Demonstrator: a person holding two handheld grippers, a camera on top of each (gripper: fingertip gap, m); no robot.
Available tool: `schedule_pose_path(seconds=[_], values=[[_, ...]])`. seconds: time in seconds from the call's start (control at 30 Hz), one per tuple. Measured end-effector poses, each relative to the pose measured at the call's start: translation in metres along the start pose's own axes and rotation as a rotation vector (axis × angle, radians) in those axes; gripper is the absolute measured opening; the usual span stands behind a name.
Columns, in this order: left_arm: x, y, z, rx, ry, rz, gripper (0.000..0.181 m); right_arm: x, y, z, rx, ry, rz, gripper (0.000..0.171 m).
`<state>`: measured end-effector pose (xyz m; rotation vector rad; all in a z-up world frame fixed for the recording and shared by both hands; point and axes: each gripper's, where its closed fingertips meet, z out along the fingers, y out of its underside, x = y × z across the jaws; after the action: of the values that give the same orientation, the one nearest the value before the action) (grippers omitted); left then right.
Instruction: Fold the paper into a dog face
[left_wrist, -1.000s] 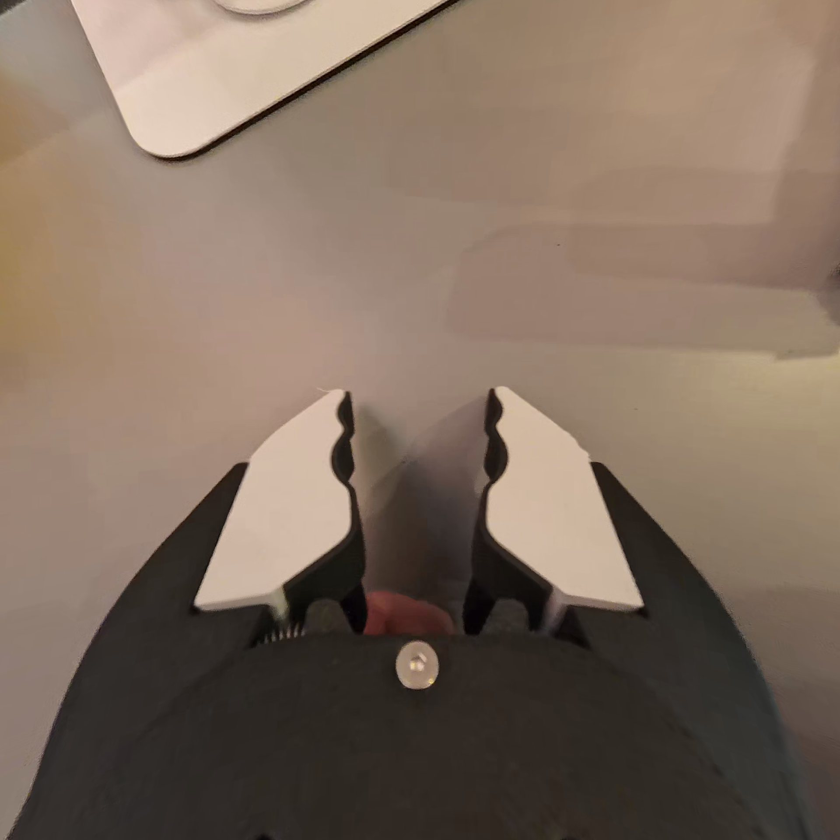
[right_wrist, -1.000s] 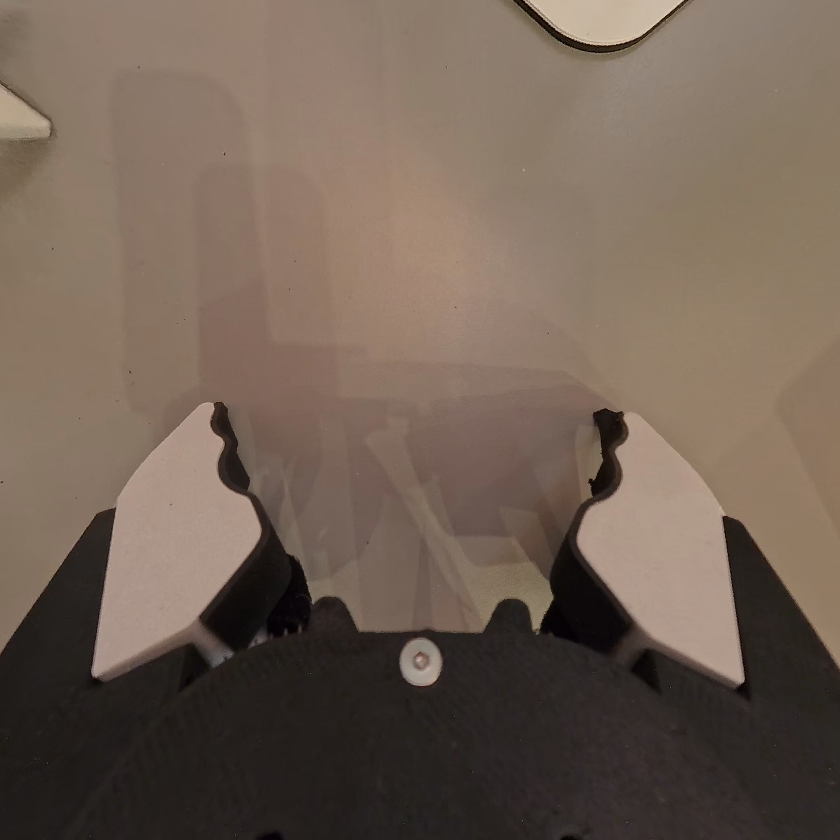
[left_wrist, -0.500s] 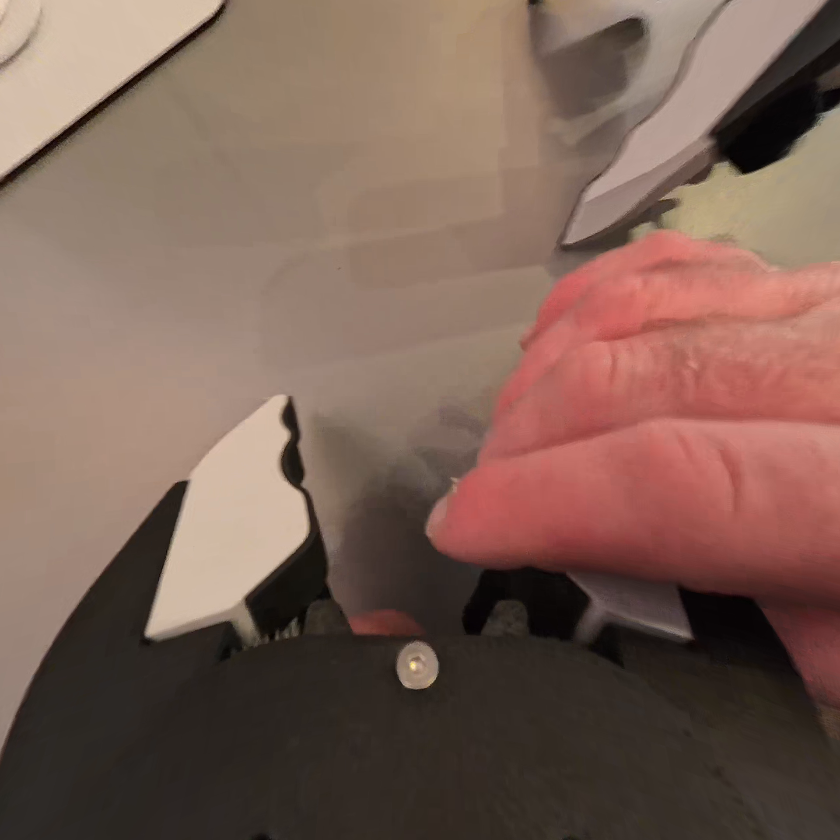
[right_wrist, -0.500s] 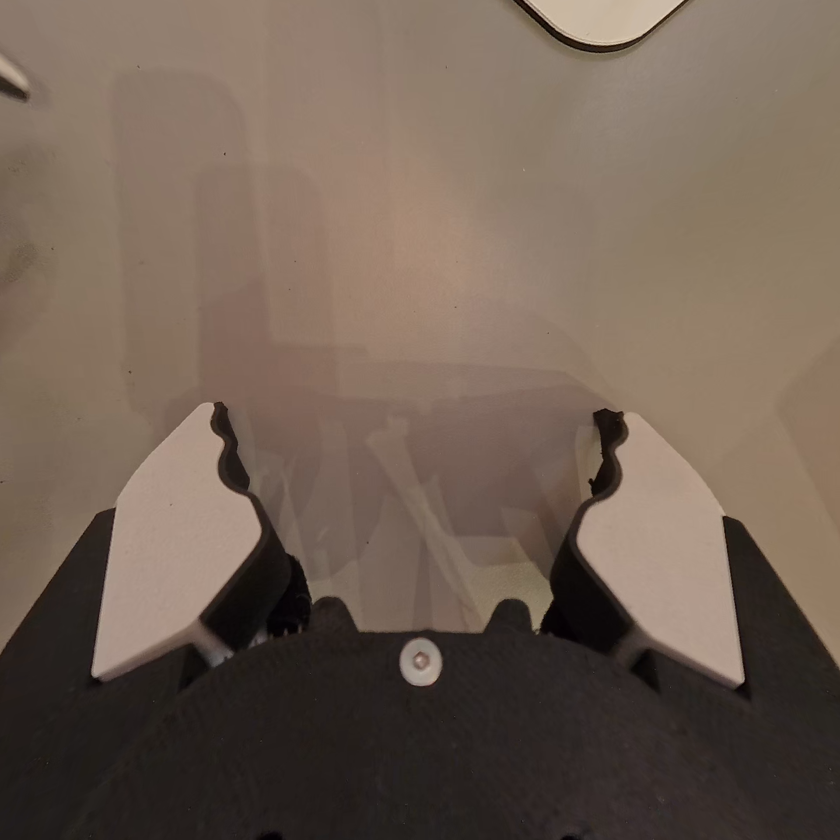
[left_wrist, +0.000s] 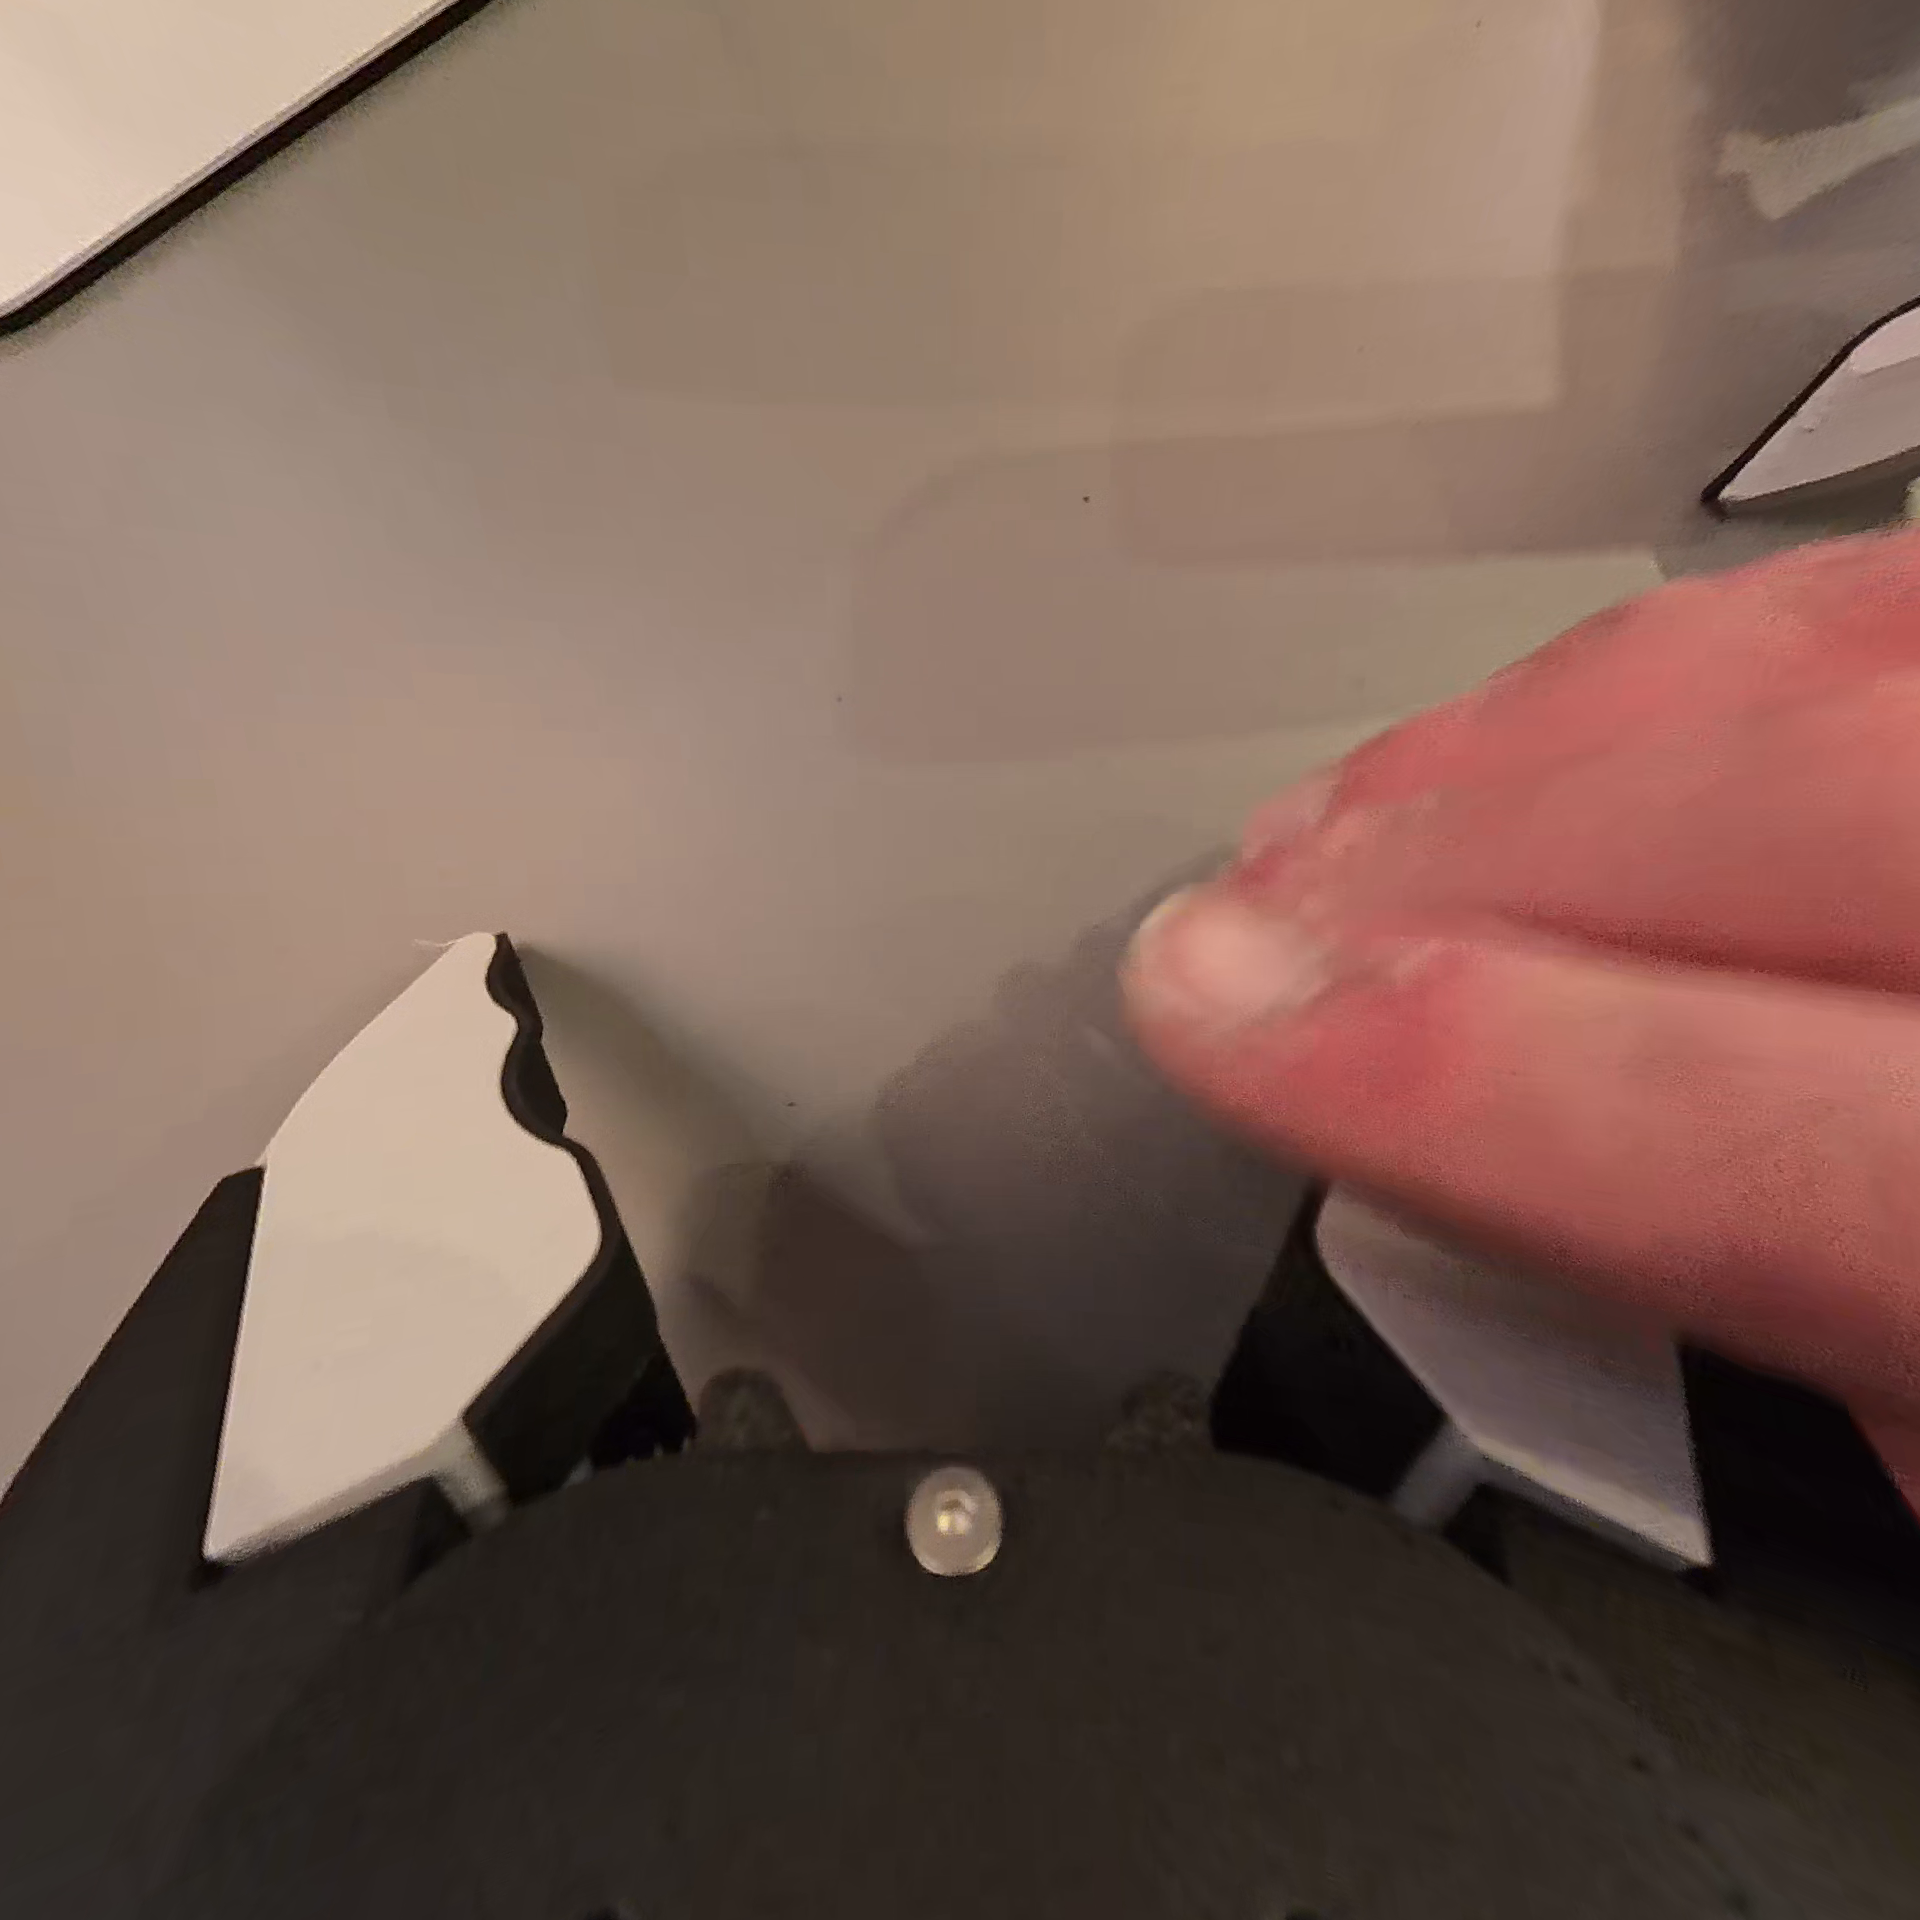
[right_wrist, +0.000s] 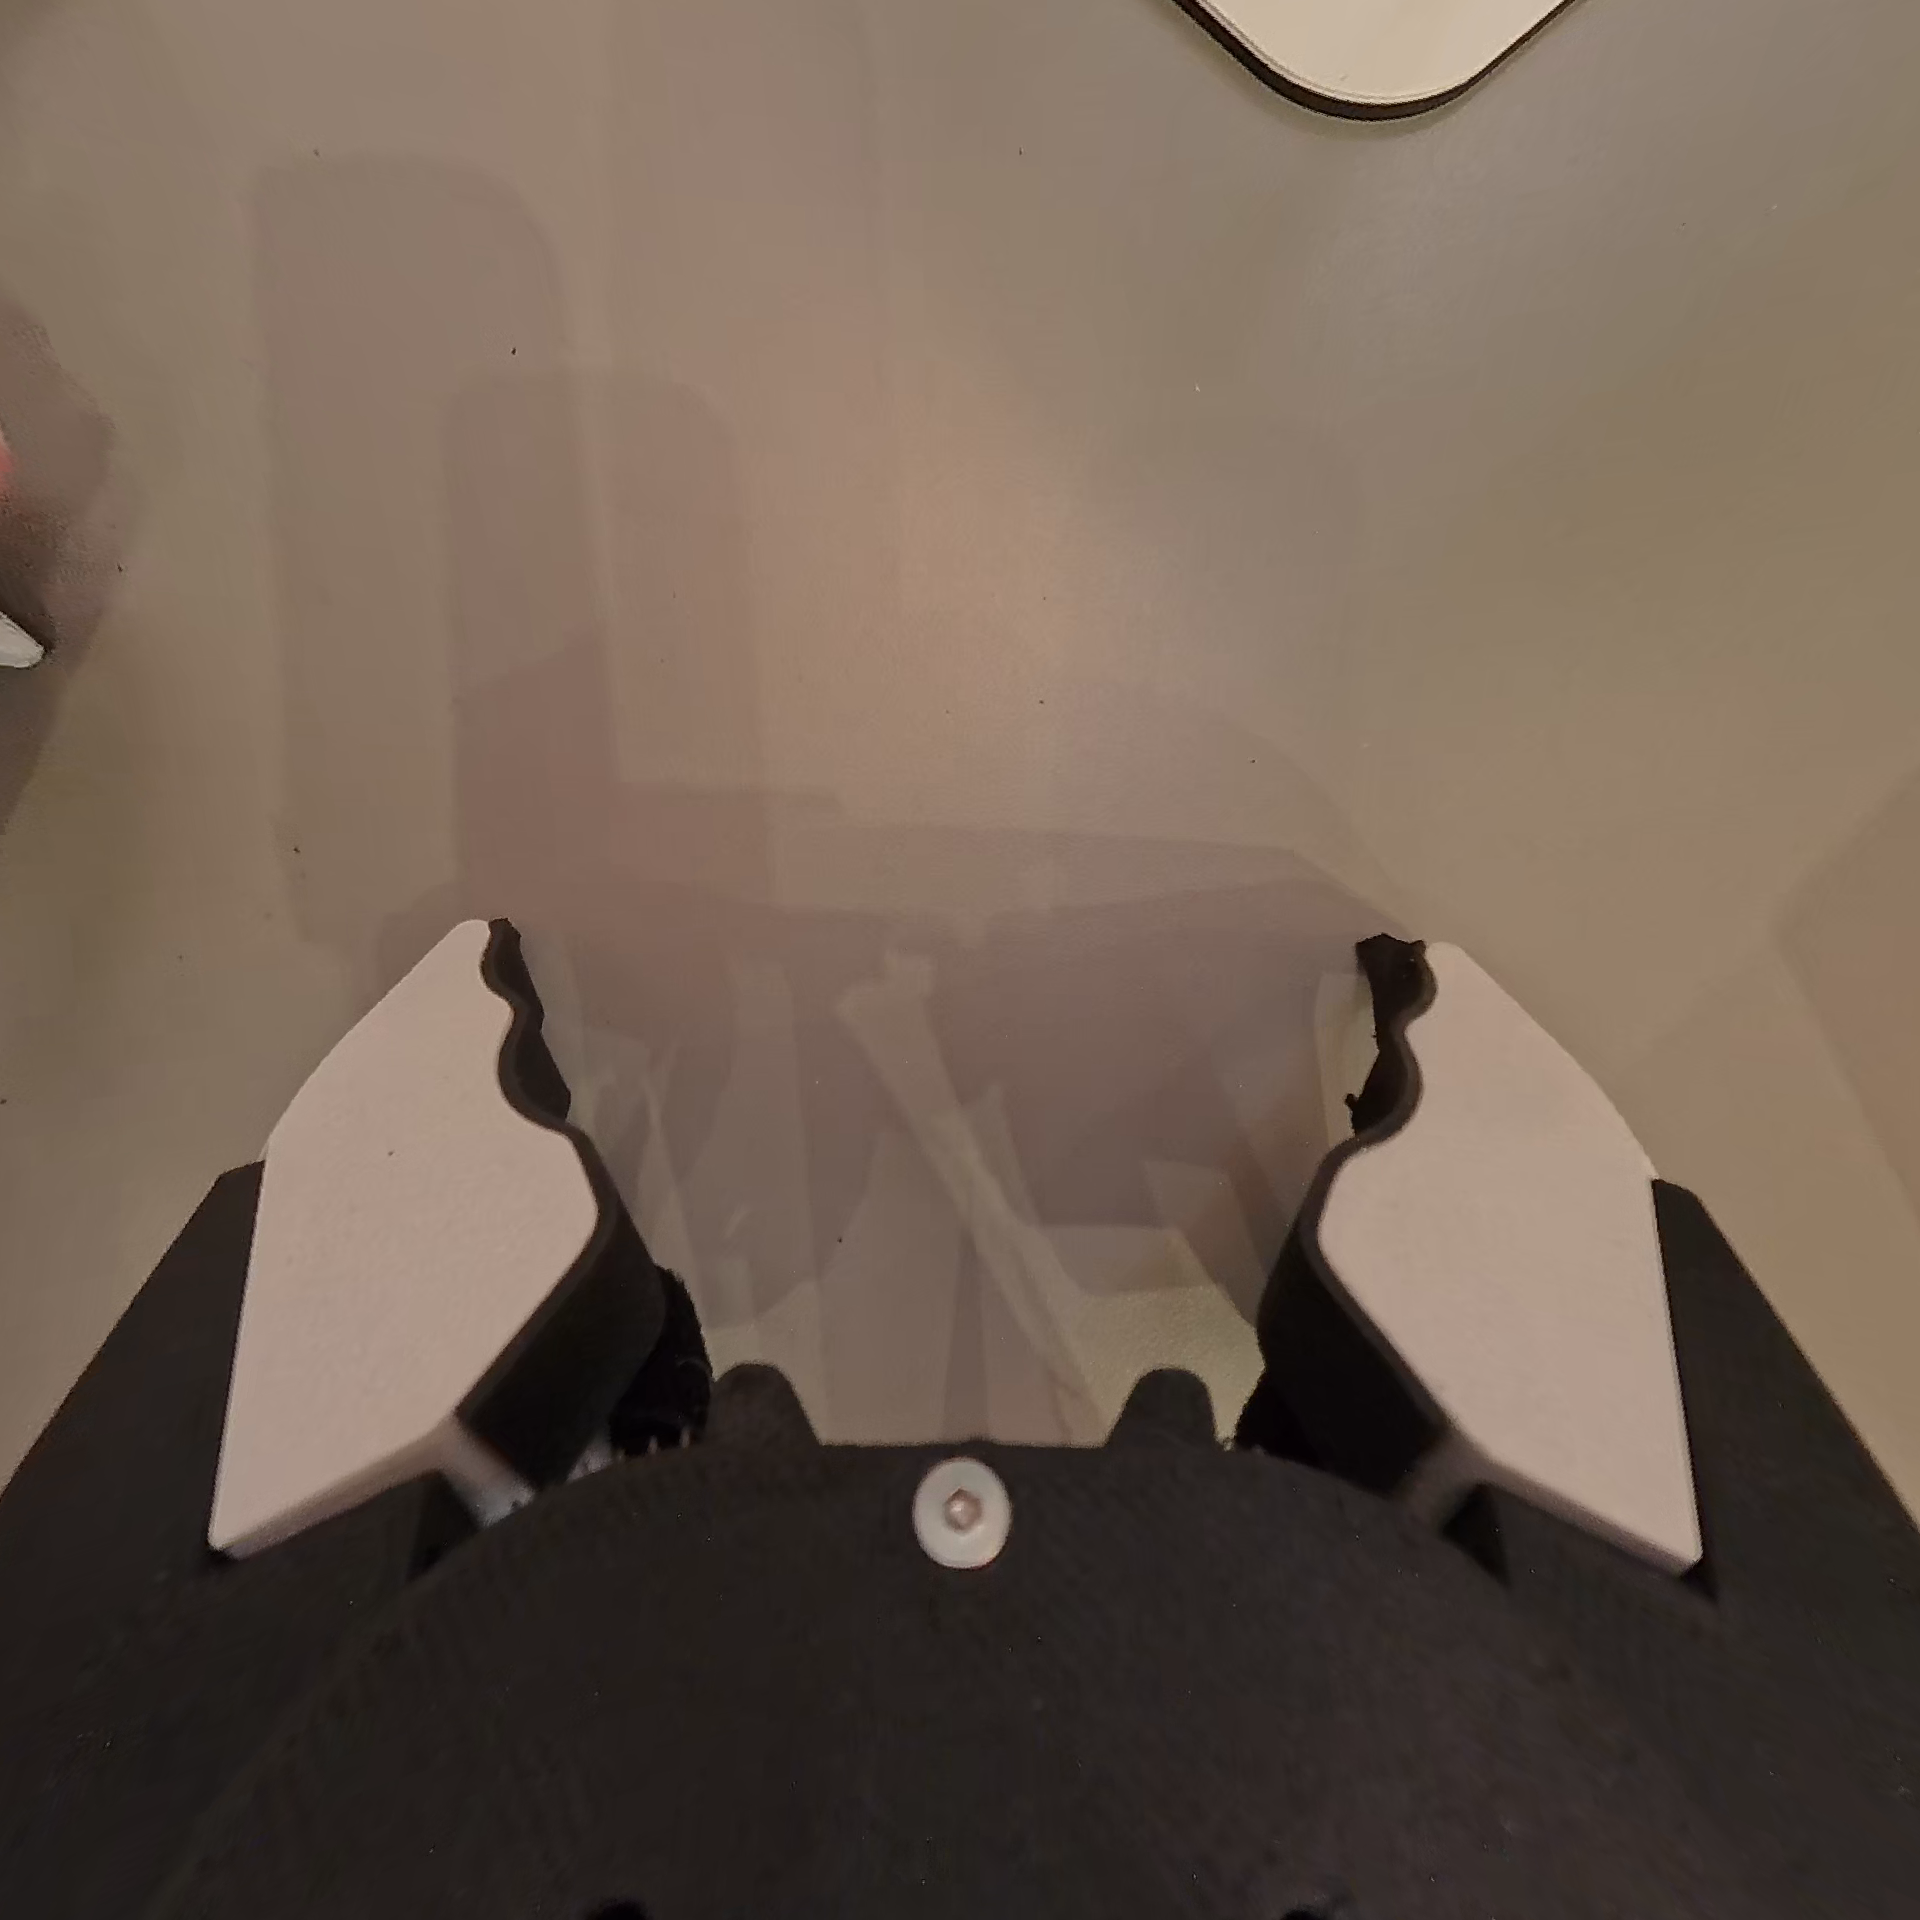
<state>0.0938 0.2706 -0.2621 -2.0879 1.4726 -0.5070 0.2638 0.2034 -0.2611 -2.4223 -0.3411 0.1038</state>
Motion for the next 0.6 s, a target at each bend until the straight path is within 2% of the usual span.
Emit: schedule_pose_path(seconds=[0.03,0.6], values=[[0.0001,0.0001,0.0,-0.001,0.0,0.001,0.146,0.0,-0.0001,-0.0001,0.0,0.0,0.0,0.146],[-0.0021,0.0023,-0.0001,0.002,0.001,0.001,0.146,0.0004,0.0001,-0.0001,0.0,0.0,0.0,0.146]])
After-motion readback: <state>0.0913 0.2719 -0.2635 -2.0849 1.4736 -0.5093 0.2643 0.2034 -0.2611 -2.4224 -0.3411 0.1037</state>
